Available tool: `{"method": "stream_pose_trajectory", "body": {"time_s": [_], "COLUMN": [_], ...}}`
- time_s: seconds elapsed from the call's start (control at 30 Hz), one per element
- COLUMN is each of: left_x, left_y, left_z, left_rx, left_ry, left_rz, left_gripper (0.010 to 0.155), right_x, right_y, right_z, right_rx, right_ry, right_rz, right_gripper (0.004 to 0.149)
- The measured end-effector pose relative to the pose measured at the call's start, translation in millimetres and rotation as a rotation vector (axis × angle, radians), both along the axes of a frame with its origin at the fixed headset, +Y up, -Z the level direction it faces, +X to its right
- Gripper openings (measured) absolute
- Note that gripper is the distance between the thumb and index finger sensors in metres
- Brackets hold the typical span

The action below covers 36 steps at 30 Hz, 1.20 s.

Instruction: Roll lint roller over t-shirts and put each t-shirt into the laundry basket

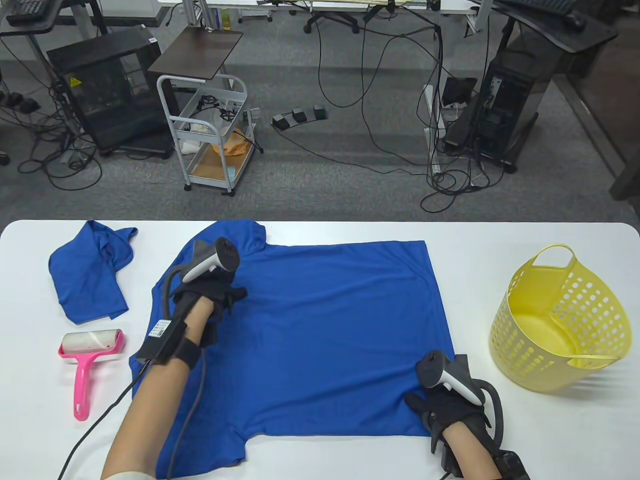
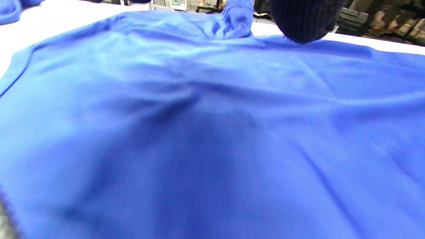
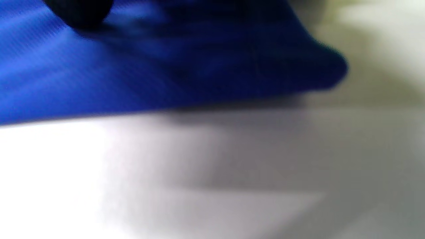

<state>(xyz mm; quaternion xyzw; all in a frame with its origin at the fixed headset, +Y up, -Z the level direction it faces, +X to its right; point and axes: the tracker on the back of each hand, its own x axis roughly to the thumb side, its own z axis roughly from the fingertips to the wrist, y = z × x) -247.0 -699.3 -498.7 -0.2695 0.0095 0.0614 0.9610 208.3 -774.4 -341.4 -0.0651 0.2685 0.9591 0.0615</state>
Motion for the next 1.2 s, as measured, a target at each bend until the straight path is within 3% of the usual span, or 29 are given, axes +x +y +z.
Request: {"method": "stream_pose_trajectory", "body": {"time_s": [0.13,0.23,0.37,0.5,0.63,0.7,0.77,0.9,1.07,1.2], "left_x": [-6.3,-8.1,-15.9,-17.9,-18.9,-18.6,-17.4,-16.7,-16.5,-17.3], "left_y": [-34.1,-61.6,-73.9,-77.2,-79.3,-79.3,-79.2,-78.6,-79.2,-79.6], "left_z": [57.1,82.7,92.3,97.8,100.4,100.4,100.0,100.0,100.9,100.5], "left_rx": [-0.132,-0.207,-0.162,-0.172,-0.169,-0.173,-0.181,-0.181,-0.182,-0.196], "left_ry": [0.001,0.003,0.021,0.062,0.074,0.075,0.082,0.087,0.09,0.08], "left_rz": [0.008,-0.062,-0.05,-0.013,-0.01,-0.017,-0.026,-0.036,-0.031,-0.017], "left_gripper": [0.084,0.085,0.085,0.083,0.082,0.082,0.082,0.082,0.082,0.082], "right_x": [-8.4,-22.3,-39.0,-34.4,-17.6,-9.1,-8.3,-13.8,-10.6,-14.9], "right_y": [23.2,40.8,43.6,20.1,-4.1,-3.4,-2.0,-0.5,-3.9,8.2], "right_z": [-17.7,-54.3,-114.4,-153.4,-151.6,-141.6,-135.2,-129.5,-134.1,-110.4], "right_rx": [0.162,0.218,0.161,0.065,-0.078,0.004,-0.02,-0.031,-0.013,0.045], "right_ry": [-0.075,-0.082,-0.09,-0.16,-0.203,-0.265,-0.288,-0.26,-0.244,-0.134], "right_rz": [-0.047,-0.123,-0.039,0.016,0.072,0.075,0.089,0.151,0.065,0.02], "right_gripper": [0.068,0.067,0.069,0.071,0.069,0.07,0.07,0.07,0.071,0.07]}}
